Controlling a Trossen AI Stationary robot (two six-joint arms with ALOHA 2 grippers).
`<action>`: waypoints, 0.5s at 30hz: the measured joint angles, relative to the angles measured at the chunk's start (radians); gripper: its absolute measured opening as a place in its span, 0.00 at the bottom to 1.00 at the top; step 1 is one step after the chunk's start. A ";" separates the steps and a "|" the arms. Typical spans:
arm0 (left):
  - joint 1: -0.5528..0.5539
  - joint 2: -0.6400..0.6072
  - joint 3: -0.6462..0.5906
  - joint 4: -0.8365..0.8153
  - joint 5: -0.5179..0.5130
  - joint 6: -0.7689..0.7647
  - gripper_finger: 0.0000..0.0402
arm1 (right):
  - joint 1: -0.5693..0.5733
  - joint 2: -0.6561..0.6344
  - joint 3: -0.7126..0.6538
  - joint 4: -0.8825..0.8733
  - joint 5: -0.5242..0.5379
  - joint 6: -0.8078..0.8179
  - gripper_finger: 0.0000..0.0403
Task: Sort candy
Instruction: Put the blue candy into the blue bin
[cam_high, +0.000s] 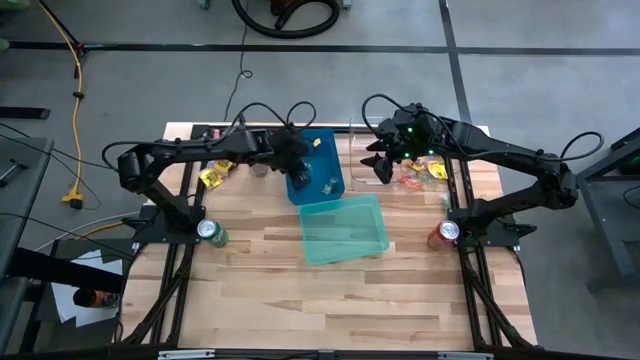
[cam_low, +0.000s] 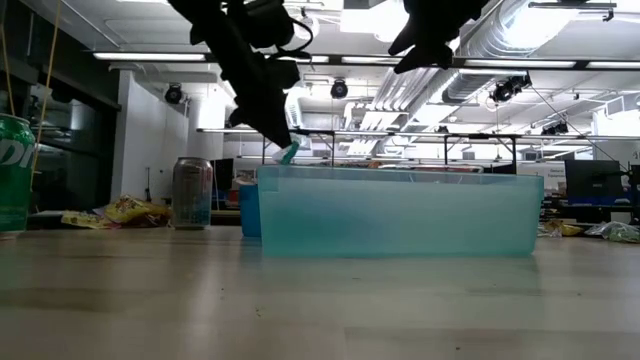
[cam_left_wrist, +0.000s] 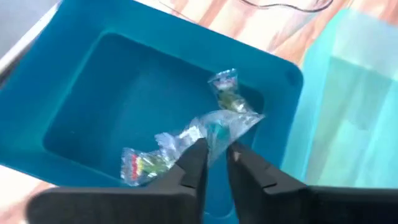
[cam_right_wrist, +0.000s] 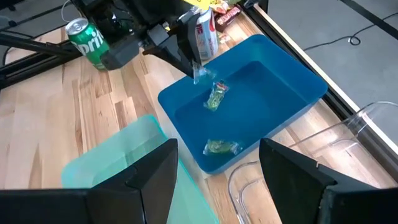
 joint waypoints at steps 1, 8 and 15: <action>0.002 -0.002 0.000 0.001 0.015 -0.013 0.17 | 0.000 0.000 0.000 0.000 0.000 0.000 0.55; 0.000 -0.006 0.000 0.000 0.073 -0.071 0.40 | 0.000 0.000 0.000 -0.005 0.000 0.005 0.55; 0.071 -0.180 0.011 0.010 0.211 -0.151 0.50 | -0.072 -0.057 0.000 -0.049 0.186 0.232 0.55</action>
